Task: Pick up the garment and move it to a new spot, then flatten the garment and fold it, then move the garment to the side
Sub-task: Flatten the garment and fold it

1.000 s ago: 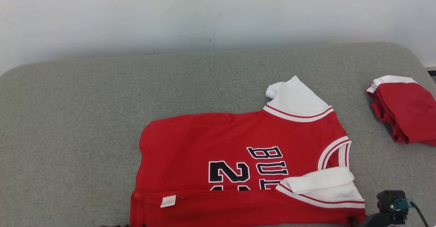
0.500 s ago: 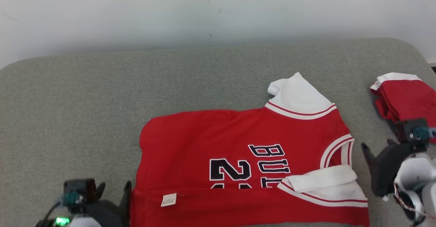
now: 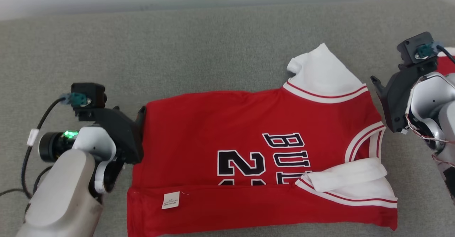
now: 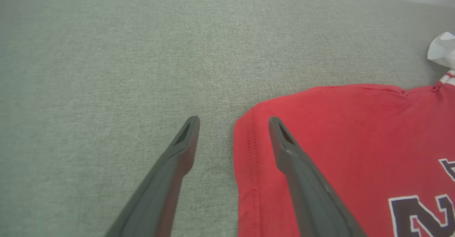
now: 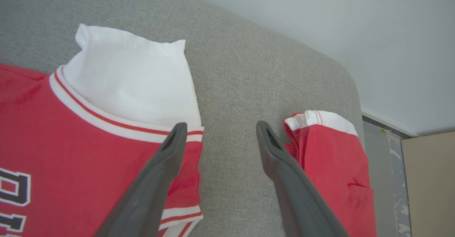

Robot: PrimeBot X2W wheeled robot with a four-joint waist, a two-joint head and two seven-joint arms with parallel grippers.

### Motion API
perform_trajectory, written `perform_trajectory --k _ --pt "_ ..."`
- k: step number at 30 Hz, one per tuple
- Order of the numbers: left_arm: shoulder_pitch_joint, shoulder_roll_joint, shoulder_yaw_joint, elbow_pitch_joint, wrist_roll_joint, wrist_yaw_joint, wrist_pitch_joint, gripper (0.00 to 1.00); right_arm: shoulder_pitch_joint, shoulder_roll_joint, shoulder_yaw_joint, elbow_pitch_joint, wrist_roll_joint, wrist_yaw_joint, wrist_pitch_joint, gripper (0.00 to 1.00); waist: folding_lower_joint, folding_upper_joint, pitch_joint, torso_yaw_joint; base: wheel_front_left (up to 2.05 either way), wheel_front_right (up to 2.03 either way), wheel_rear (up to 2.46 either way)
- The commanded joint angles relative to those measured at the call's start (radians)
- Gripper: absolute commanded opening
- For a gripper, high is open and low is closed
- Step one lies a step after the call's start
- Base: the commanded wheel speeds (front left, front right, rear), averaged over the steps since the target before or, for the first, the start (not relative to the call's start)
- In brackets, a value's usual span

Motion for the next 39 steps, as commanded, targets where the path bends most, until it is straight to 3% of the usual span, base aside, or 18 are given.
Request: perform_trajectory --k 1,10,19,20,21,22,23,32,39 --pt "-0.028 -0.006 -0.009 0.024 0.007 -0.009 0.006 1.0 -0.026 -0.008 0.02 0.03 0.01 -0.003 -0.016 1.0 -0.0002 -0.0002 0.05 -0.008 0.0 0.0 0.0" --pt "-0.128 -0.032 -0.056 0.139 0.03 -0.045 0.01 1.0 -0.156 -0.023 0.133 0.179 0.049 -0.003 -0.091 1.0 -0.0002 -0.0002 0.093 -0.003 0.0 0.0 0.0" --pt "-0.146 -0.069 -0.108 0.189 0.047 -0.073 0.01 1.0 -0.2 -0.035 0.172 0.253 0.087 -0.003 -0.122 1.0 -0.0002 -0.0002 0.109 0.019 0.0 0.0 0.0" --pt "-0.144 -0.071 -0.114 0.196 0.05 -0.073 0.011 0.94 -0.204 -0.035 0.176 0.259 0.088 -0.003 -0.126 1.0 -0.0002 -0.0002 0.111 0.021 0.0 0.0 0.0" --pt "-0.145 -0.072 -0.122 0.202 0.058 -0.071 0.008 0.53 -0.208 -0.036 0.178 0.266 0.09 -0.003 -0.129 1.0 -0.0002 -0.0002 0.114 0.023 0.0 0.0 0.0" --pt "-0.147 -0.075 -0.126 0.207 0.061 -0.069 0.003 0.36 -0.212 -0.035 0.181 0.273 0.091 -0.003 -0.131 1.0 -0.0002 -0.0002 0.117 0.025 0.0 0.0 0.0" --pt "-0.15 -0.077 -0.131 0.21 0.069 -0.065 -0.003 0.0 -0.217 -0.035 0.181 0.278 0.096 -0.003 -0.137 1.0 -0.0002 -0.0002 0.121 0.027 0.0 0.0 0.0" --pt "-0.148 -0.108 -0.152 0.196 0.107 -0.028 -0.104 0.0 -0.289 -0.015 0.133 0.339 0.111 -0.003 -0.182 1.0 -0.0002 -0.0002 0.154 0.055 0.0 0.0 0.0" --pt "-0.16 -0.133 -0.166 0.184 0.118 -0.032 -0.176 0.0 -0.342 0.009 0.104 0.406 0.089 -0.003 -0.217 1.0 -0.0002 -0.0002 0.195 0.092 0.0 0.0 0.0"
